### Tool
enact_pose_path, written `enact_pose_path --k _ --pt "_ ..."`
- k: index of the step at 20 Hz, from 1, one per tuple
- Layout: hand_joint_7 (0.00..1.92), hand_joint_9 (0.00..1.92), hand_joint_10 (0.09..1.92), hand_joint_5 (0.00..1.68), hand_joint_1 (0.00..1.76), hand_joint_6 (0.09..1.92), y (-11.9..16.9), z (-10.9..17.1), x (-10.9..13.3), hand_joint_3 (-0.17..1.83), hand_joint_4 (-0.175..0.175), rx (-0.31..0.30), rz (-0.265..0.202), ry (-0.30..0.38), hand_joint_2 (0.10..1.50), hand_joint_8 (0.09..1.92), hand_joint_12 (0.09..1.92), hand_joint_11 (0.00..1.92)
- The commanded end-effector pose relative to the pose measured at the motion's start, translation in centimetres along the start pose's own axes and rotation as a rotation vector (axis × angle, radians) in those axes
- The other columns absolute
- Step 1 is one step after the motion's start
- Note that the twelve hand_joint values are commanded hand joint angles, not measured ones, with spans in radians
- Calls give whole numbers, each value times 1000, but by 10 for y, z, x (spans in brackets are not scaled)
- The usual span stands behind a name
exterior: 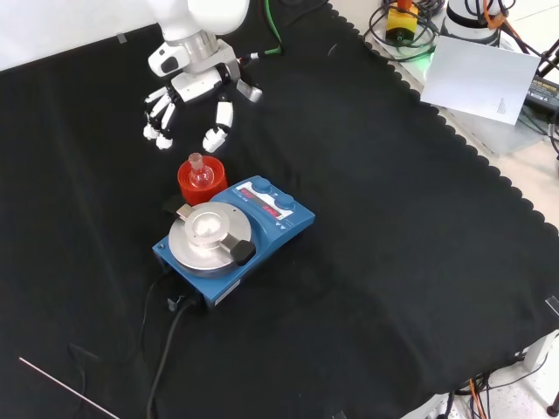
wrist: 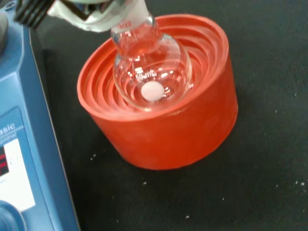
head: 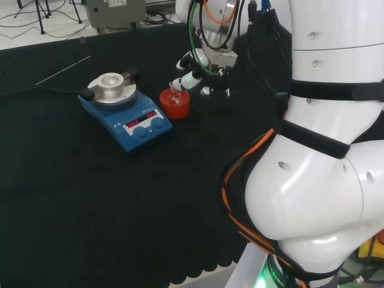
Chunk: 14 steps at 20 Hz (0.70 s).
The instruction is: Pick up the round-bottom flask.
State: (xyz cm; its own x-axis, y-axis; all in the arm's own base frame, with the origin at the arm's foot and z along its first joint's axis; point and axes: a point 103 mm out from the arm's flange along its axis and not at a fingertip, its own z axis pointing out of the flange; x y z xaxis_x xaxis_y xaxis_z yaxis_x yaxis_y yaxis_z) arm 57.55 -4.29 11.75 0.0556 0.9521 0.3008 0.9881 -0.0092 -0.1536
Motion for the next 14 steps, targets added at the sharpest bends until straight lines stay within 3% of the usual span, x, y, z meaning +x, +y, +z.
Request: enact_pose_path --k 1,2,3,7,11,12,13,14 --pt "265 403 608 705 893 92 2 13 10 661 13 17 -22 50 586 566 1250 0" --pt "266 404 608 709 893 95 3 10 6 662 14 24 -43 85 585 566 1250 0" --pt "267 405 608 713 892 97 3 10 1 663 14 2 -9 10 584 566 1251 0" --pt "273 407 607 730 889 107 3 12 0 666 18 22 -30 67 579 567 1253 0" --pt "282 412 608 786 887 136 3 13 0 668 25 28 -50 83 579 568 1254 0" --pt "284 414 608 798 887 143 3 16 -1 669 27 34 -98 9 578 568 1255 0" --pt "286 415 607 807 886 149 5 18 -2 669 28 27 -33 13 579 568 1255 0" --pt "287 418 607 814 886 155 6 20 -1 669 29 24 -26 27 579 568 1256 0"
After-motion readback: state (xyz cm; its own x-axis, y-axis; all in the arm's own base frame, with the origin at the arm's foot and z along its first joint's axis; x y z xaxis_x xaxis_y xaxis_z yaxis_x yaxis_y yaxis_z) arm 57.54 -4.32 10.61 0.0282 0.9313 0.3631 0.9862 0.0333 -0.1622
